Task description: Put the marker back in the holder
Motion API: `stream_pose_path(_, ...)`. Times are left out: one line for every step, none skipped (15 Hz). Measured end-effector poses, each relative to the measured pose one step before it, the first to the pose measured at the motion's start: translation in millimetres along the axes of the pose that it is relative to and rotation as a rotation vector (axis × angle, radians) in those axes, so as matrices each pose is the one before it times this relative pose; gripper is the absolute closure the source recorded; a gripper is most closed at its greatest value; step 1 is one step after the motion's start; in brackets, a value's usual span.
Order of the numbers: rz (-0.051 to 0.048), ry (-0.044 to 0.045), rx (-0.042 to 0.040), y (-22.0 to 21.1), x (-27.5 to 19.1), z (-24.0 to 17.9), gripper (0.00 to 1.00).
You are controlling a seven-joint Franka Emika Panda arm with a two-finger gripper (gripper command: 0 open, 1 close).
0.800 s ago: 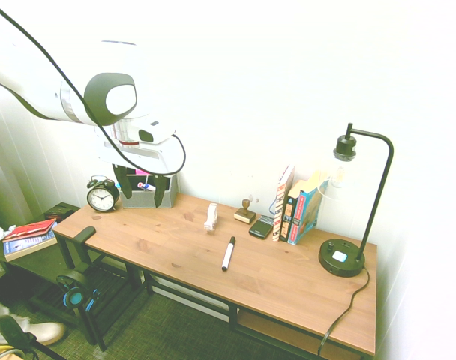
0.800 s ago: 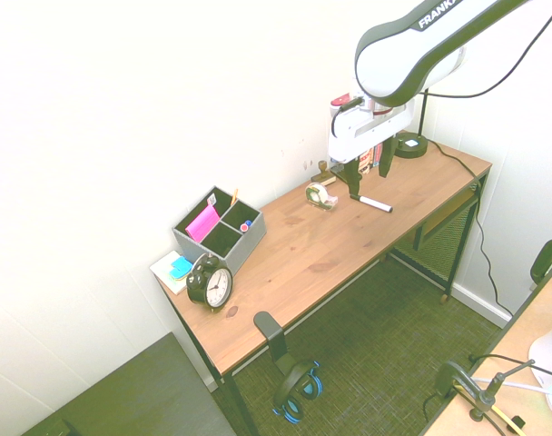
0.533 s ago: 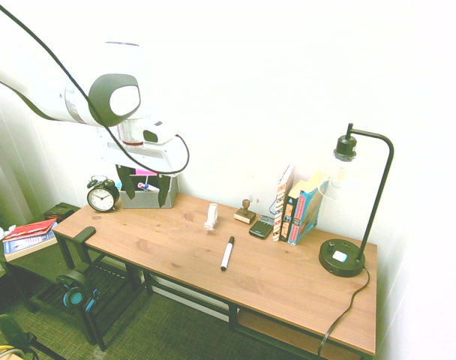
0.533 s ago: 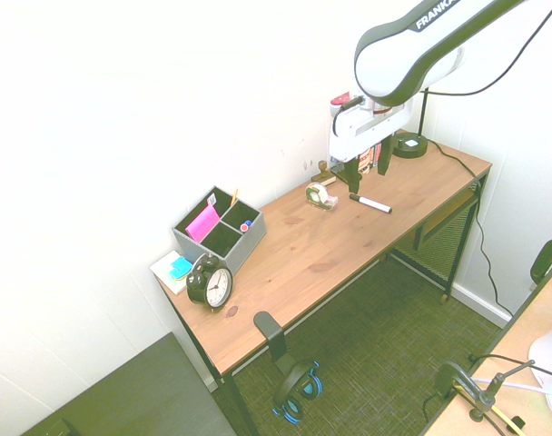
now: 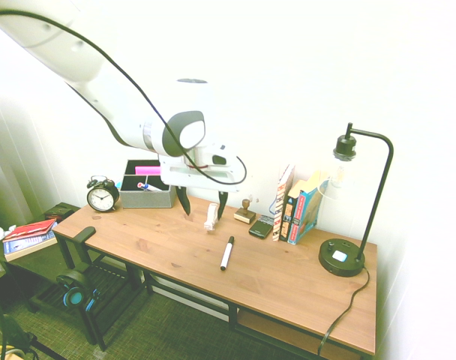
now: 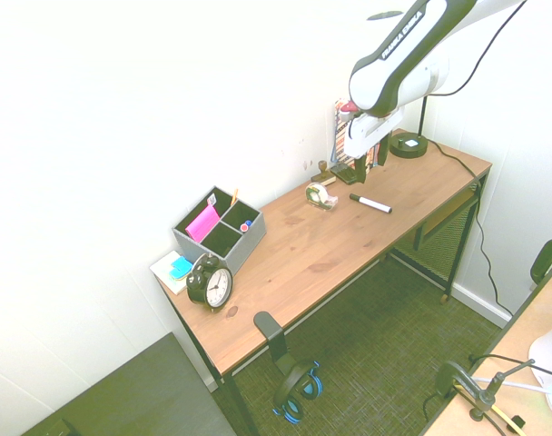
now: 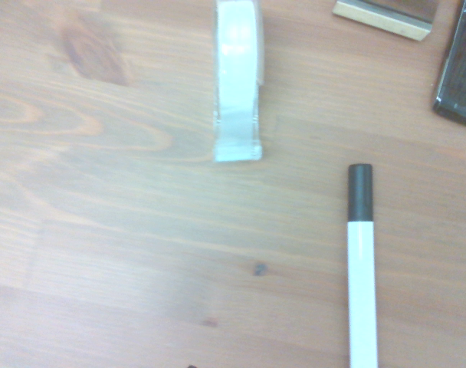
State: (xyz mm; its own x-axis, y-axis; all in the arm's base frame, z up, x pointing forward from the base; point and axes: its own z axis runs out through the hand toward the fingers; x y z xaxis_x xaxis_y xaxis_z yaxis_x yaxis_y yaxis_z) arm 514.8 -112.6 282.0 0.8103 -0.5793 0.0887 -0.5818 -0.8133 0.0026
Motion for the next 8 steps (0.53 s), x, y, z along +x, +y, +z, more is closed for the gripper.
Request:
stream_pose_path(-0.02776,0.00441,-0.01525,6.01,5.38,17.54,0.0)
stream_pose_path(-0.01753,0.0027,-0.01324,7.1,2.27,16.35,0.0)
stream_pose_path(-0.0115,0.00105,-0.01107,6.67,1.39,14.42,0.0)
stream_pose_path(-0.00494,0.00232,-0.0077,6.48,1.05,13.81,0.0)
stream_pose_path(-0.00762,0.00062,-0.00605,4.58,0.47,11.49,0.0)
stream_pose_path(-0.0057,-0.00044,-0.00384,2.18,0.57,9.48,1.0)
stream_pose_path(-0.00238,-0.00012,0.00131,-0.34,1.45,6.99,1.0)
stream_pose_path(-0.00293,-0.00557,0.00365,-1.8,1.96,5.55,1.0)
